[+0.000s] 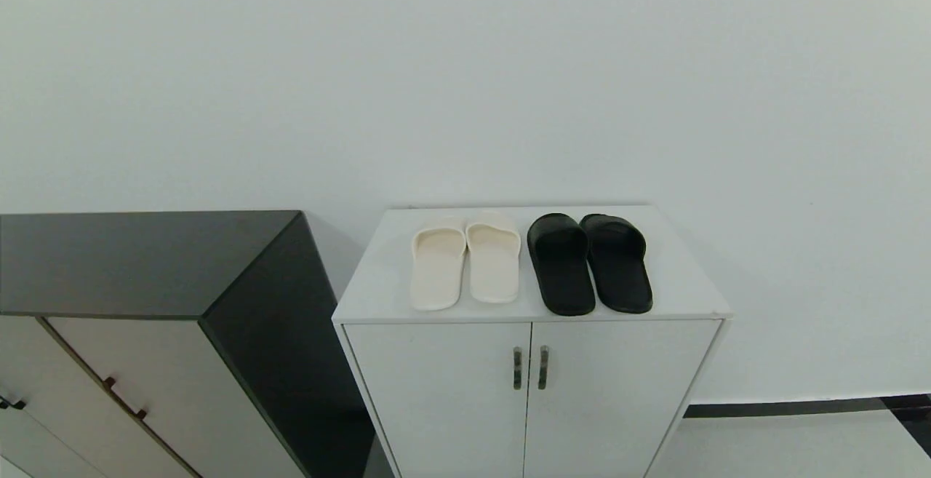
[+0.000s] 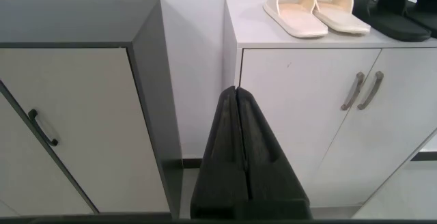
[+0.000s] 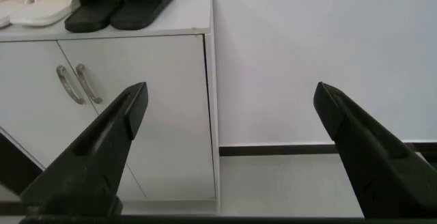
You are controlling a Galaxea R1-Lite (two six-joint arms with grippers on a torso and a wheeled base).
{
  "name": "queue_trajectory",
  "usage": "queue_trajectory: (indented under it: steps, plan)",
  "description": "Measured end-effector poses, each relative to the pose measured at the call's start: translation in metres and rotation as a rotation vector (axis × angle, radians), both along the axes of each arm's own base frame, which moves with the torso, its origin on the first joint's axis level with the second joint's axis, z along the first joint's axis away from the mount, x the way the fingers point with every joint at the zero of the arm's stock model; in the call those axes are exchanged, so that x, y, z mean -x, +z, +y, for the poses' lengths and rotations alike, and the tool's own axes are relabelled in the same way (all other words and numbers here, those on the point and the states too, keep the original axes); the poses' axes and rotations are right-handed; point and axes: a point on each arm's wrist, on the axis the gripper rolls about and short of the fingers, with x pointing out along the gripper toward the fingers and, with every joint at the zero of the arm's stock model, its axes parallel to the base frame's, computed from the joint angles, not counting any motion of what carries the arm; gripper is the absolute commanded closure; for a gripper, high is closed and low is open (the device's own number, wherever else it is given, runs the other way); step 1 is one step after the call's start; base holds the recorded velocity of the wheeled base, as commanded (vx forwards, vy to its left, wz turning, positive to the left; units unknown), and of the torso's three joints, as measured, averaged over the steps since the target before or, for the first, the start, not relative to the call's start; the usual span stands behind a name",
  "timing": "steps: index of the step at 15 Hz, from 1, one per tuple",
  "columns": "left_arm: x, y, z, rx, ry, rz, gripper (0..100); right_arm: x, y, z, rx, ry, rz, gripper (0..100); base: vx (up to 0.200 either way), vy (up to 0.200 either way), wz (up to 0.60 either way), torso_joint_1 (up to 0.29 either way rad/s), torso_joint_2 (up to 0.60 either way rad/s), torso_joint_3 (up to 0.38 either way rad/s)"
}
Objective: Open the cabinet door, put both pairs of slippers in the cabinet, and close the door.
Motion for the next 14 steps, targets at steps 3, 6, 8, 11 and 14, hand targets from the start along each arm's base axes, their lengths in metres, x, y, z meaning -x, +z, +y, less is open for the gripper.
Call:
queue_trajectory:
  steps: [3, 6, 8, 11, 14]
  plan:
    - [0.000, 0.000, 0.000, 0.000, 0.000, 0.000, 100, 0.000, 0.000, 0.000, 0.002, -0.011, 0.000, 0, 0.000, 0.000, 0.00, 0.000, 0.00, 0.000]
    - [0.000, 0.000, 0.000, -0.004, -0.001, 0.000, 100, 0.001, 0.014, 0.000, -0.003, -0.027, -0.022, 0, 0.000, 0.000, 0.00, 0.000, 0.00, 0.000]
    - [0.000, 0.000, 0.000, -0.005, -0.001, 0.000, 100, 0.006, 0.059, 0.000, -0.060, 0.001, -0.099, 0, 0.000, 0.000, 0.00, 0.000, 0.00, 0.000]
    - [0.000, 0.000, 0.000, -0.005, -0.001, 0.000, 100, -0.017, 0.102, 0.002, -0.078, 0.108, -0.033, 0, 0.000, 0.000, 0.00, 0.000, 0.00, 0.000]
    - [0.000, 0.000, 0.000, -0.011, -0.003, 0.000, 100, -0.069, 0.110, 0.007, -0.136, 0.207, 0.109, 0, 0.000, 0.000, 0.00, 0.000, 0.00, 0.000]
